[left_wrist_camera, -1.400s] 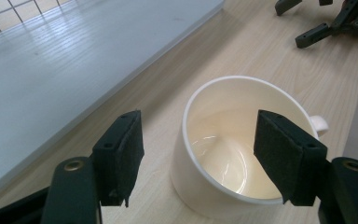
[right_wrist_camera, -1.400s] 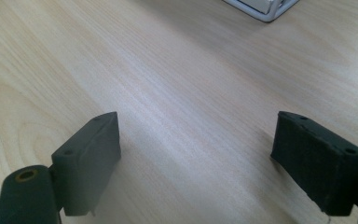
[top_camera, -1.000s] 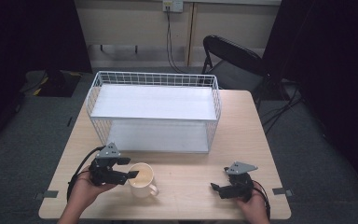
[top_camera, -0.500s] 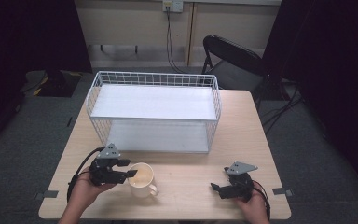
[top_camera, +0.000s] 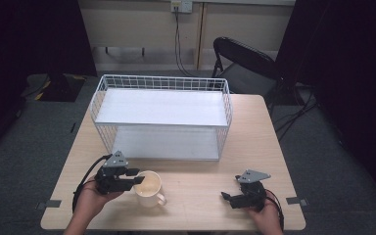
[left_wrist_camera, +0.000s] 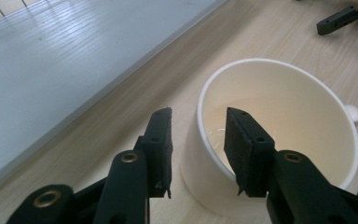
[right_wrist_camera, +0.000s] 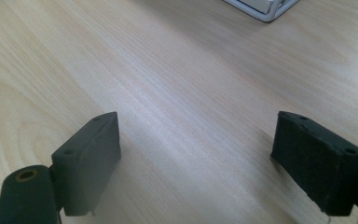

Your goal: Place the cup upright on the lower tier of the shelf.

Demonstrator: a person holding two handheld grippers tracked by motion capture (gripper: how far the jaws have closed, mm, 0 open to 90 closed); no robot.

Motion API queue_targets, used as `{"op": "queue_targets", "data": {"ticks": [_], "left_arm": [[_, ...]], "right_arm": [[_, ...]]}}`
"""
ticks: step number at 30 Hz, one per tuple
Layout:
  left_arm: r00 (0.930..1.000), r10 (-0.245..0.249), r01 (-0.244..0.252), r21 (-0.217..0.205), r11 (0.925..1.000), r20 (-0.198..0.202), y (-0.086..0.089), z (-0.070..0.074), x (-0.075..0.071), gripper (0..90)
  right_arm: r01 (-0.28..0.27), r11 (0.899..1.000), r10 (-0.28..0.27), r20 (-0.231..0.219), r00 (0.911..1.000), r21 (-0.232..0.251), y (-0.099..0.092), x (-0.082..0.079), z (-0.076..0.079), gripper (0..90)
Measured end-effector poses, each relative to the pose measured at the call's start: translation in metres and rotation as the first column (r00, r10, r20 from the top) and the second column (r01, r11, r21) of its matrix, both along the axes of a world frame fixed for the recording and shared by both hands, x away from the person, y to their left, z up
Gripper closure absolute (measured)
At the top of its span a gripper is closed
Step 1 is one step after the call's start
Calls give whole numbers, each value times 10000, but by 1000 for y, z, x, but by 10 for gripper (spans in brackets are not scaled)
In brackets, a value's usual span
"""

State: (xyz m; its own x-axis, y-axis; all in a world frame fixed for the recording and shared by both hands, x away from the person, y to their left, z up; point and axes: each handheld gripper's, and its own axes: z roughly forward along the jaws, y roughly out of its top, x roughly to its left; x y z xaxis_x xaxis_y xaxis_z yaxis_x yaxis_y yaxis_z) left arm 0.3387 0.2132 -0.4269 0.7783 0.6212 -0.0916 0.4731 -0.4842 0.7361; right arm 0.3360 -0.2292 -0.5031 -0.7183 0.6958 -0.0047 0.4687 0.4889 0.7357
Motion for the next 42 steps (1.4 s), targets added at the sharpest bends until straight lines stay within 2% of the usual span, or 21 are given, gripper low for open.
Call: {"op": "queue_targets", "data": {"ticks": [12,14,19,20,23,26,29,33,34,36,42], "left_arm": [[9999,-17,18,42,10000,-99,-5,-3,1,690],[9999,-59,61,230,9997,-90,-7,-3,1,733],[9997,114,-106,329,9994,-232,-7,-5,3,782],[9997,49,-36,515,9987,-258,-7,-5,3,792],[9996,63,-48,552,9985,-262,-7,-7,3,792],[9999,4,6,650,9979,-161,-8,-6,3,797],[10000,-17,16,928,9957,3,-9,-5,2,812],[9999,118,-119,875,9961,24,-7,-5,2,819],[9997,159,-176,1089,9939,165,-6,-4,2,819],[9992,313,-338,1093,9934,249,-5,-4,1,821],[9966,796,-811,843,9931,215,4,-2,3,822]], "right_arm": [[7,10000,-7,-5,10000,-1,0,0,0,145],[0,10000,0,1,10000,2,0,0,0,145],[0,10000,0,-1,10000,4,0,0,0,145],[0,10000,0,0,10000,4,0,0,0,145],[1,10000,-1,-1,10000,3,0,0,0,145],[1,10000,-1,0,10000,5,0,0,0,146],[0,10000,0,-2,10000,8,0,0,0,146],[-1,10000,1,-2,10000,7,0,0,0,146],[0,10000,0,-3,10000,6,0,0,0,146],[0,10000,0,-2,10000,7,0,0,0,146],[0,10000,0,-2,10000,7,0,0,0,146]]}}
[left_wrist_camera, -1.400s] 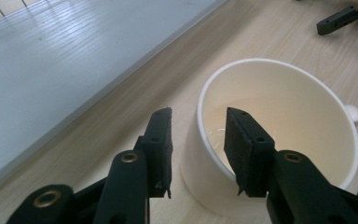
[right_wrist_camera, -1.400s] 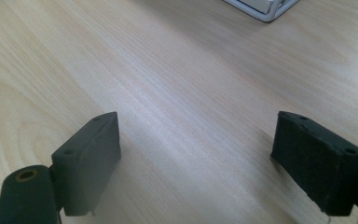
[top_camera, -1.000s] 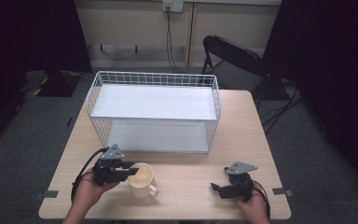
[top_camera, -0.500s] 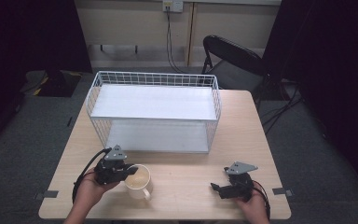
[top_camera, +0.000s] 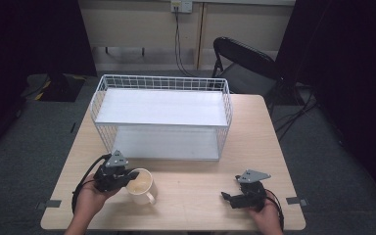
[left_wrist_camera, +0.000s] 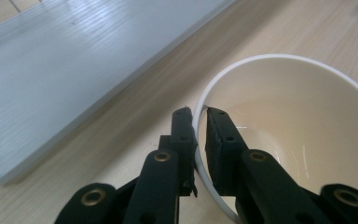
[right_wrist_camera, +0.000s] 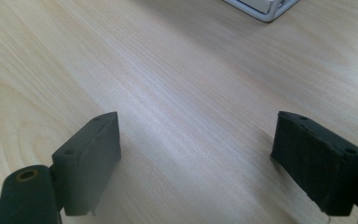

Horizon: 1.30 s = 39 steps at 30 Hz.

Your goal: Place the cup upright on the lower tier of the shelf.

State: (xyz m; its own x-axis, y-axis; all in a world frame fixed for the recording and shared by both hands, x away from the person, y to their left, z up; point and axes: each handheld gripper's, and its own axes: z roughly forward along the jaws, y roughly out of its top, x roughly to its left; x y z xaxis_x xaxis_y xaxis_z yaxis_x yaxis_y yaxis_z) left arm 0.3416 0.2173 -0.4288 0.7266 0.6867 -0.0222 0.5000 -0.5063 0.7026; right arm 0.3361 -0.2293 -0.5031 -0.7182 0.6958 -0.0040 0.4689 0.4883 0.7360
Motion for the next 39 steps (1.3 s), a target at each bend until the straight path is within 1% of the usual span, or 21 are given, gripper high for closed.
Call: {"op": "queue_targets", "data": {"ticks": [4,5,7,8,14,20,22,25,27,28,29,30,31,32,34,36,38,39], "left_arm": [[9995,289,-288,-136,9995,99,3,2,1,822],[9991,374,-371,-153,9992,210,4,3,1,822],[9989,458,-455,-248,9987,126,5,4,1,822],[9983,523,-518,-194,9985,241,5,4,2,822],[9967,739,-732,-208,9971,328,7,6,4,822],[9953,934,-932,-101,9956,240,7,5,7,823],[9940,1061,-1056,-201,9942,261,8,6,7,822],[9916,1241,-1237,-118,9922,364,9,7,9,823],[9893,1365,-1361,-107,9906,525,10,7,11,822],[9880,1464,-1450,-316,9889,494,9,7,11,822],[9878,1477,-1462,-334,9887,487,9,7,13,822],[9862,1553,-1535,-348,9875,567,7,7,13,822],[9863,1539,-1530,-197,9880,600,6,8,14,823],[9852,1594,-1583,-225,9871,636,5,8,15,822],[9852,1598,-1580,-325,9869,616,4,9,18,823],[9849,1610,-1594,-288,9868,639,3,10,19,822],[9819,1746,-1735,-212,9846,739,-1,11,21,822],[9819,1746,-1735,-212,9846,739,-1,11,21,822]], "right_arm": [[7,10000,-7,10,10000,5,0,0,0,146],[0,10000,0,1,10000,1,0,0,0,146],[6,10000,-6,7,10000,4,0,0,0,146],[-1,10000,1,-1,10000,1,0,0,0,146],[1,10000,-1,0,10000,1,0,0,0,146],[1,10000,-1,1,10000,-2,0,0,0,146],[2,10000,-2,1,10000,-2,0,0,0,146],[1,10000,-1,1,10000,-1,0,0,0,146],[1,10000,-1,0,10000,-2,0,0,0,146],[2,10000,-2,1,10000,-2,0,0,0,146],[4,10000,-4,0,10000,-1,0,0,0,146],[0,10000,0,1,10000,-2,0,0,0,146],[3,10000,-3,-7,10000,-1,0,0,0,146],[2,10000,-2,-1,10000,-1,0,0,0,146],[1,10000,-1,1,10000,-3,0,0,0,146],[4,10000,-4,-8,10000,0,0,0,0,146],[2,10000,-2,2,10000,-2,0,0,0,146],[2,10000,-2,0,10000,-4,0,0,0,146]]}}
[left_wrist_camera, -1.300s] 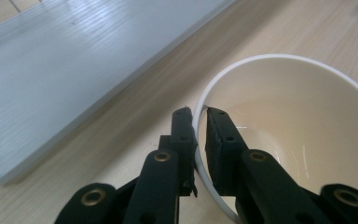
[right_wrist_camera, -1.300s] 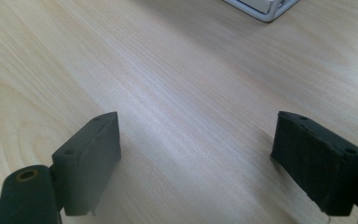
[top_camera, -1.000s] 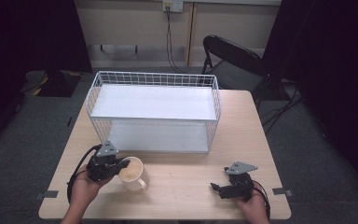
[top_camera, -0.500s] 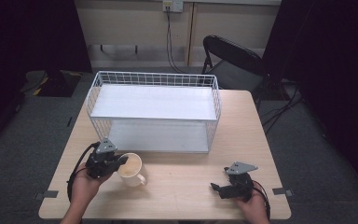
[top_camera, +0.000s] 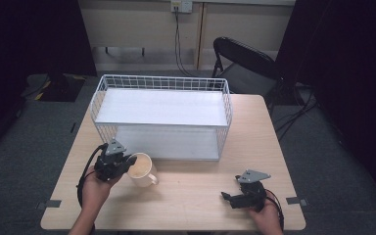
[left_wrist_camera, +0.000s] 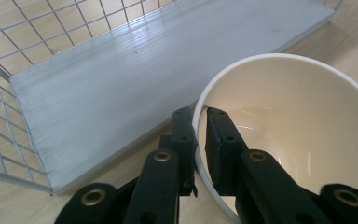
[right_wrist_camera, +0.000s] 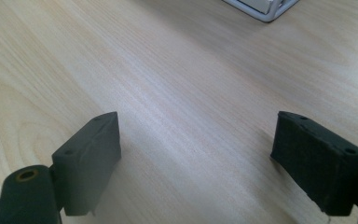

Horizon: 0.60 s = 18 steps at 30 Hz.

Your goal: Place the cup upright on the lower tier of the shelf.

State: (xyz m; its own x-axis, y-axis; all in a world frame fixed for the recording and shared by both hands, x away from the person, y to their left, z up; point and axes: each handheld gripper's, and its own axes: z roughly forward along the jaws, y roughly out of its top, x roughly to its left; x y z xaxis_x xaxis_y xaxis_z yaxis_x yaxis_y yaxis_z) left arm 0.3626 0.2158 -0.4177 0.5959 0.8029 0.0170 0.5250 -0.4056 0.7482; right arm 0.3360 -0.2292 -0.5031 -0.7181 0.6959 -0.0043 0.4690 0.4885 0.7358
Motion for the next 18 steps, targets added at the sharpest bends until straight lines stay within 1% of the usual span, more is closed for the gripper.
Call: {"op": "queue_targets", "data": {"ticks": [5,6,8,9,10,11,12,13,14,15,18], "left_arm": [[9999,69,-71,172,9998,115,-5,0,5,822],[9998,184,-185,37,9998,102,-6,0,6,822],[9998,175,-176,93,9998,128,-6,0,6,822],[9995,272,-273,77,9996,178,-8,0,7,822],[9992,352,-351,-72,9994,169,-10,-1,8,822],[9992,352,-351,-72,9994,169,-10,-1,8,822],[9992,352,-352,16,9994,162,-10,0,9,822],[9989,420,-419,-45,9991,202,-12,0,9,823],[9987,450,-450,28,9990,231,-13,0,10,822],[9982,516,-516,11,9987,311,-14,0,11,823],[9979,567,-568,30,9984,313,-18,1,13,822]], "right_arm": [[-1,10000,1,3,10000,0,0,0,0,146],[2,10000,-2,-6,10000,1,0,0,0,146],[0,10000,0,1,10000,-1,0,0,0,146],[2,10000,-2,-6,10000,1,0,0,0,146],[-1,10000,1,3,10000,0,0,0,0,146],[-1,10000,1,3,10000,0,0,0,0,146],[-2,10000,2,2,10000,-1,0,0,0,146],[0,10000,0,0,10000,0,0,0,0,146],[1,10000,-1,0,10000,1,0,0,0,146],[-2,10000,2,3,10000,-2,0,0,0,146],[-1,10000,1,0,10000,-1,0,0,0,146]]}}
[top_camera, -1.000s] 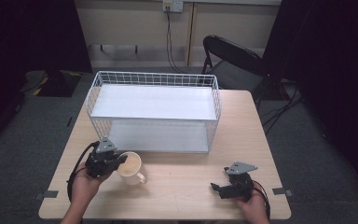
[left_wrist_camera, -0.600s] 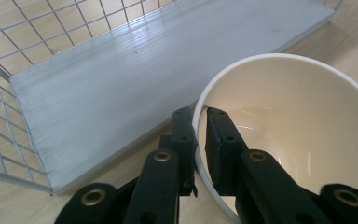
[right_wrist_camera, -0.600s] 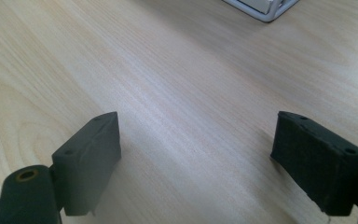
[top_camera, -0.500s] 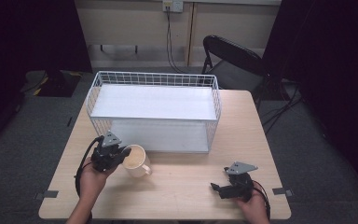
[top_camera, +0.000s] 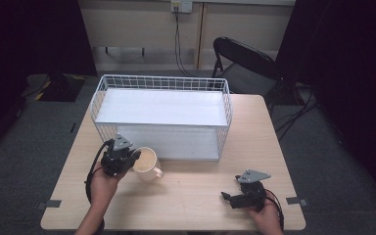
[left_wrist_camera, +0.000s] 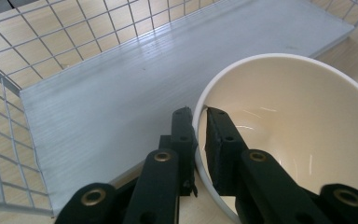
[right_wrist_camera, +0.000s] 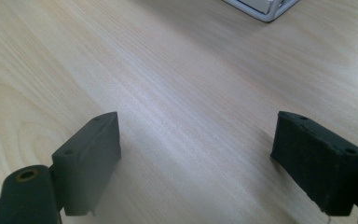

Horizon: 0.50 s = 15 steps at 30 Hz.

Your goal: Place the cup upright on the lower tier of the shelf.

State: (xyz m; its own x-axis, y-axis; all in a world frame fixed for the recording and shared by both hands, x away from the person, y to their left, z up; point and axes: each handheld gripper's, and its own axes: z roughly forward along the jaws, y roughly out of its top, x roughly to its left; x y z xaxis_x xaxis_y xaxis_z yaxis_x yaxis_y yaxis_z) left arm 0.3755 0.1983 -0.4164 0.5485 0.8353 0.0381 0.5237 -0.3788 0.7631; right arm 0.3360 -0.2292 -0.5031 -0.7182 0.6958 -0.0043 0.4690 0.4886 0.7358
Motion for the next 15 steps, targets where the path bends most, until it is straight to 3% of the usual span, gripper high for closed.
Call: {"op": "queue_targets", "data": {"ticks": [10,15], "left_arm": [[9996,282,-282,93,9996,-81,-7,0,7,823],[9984,545,-547,131,9984,120,-11,-3,10,823]], "right_arm": [[1,10000,-1,0,10000,-1,0,0,0,146],[1,10000,-1,3,10000,0,0,0,0,146]]}}
